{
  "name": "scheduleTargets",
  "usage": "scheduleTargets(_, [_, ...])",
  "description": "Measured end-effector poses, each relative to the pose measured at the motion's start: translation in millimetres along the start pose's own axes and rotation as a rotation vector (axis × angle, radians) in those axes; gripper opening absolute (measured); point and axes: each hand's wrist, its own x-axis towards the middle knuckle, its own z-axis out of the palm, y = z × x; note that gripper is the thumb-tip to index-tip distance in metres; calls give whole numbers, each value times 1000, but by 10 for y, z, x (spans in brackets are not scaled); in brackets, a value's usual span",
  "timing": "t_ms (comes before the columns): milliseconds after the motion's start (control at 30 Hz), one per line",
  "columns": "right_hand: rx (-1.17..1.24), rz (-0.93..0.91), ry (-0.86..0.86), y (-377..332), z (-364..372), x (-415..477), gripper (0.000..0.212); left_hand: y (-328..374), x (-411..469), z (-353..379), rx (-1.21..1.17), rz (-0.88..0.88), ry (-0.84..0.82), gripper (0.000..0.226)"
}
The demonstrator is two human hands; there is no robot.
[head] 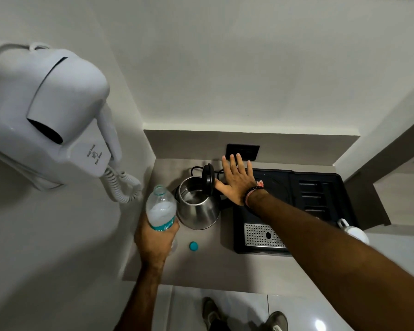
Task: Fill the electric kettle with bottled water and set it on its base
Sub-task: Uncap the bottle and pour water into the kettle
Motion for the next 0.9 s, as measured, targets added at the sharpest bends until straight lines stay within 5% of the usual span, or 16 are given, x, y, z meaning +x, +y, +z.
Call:
scheduleTargets(200, [44,18,-26,-29,-38,-39,116,322,342,-359,489,-48,-513,79])
scheduleTargets(333, [34,22,-41,-50,-133,-93,113,592,476,-498,751,-72,-655,79])
scheduleTargets(900, [-38,32,-98,-46,-271,-139,108,1038,602,-617,1088,1,-675,75])
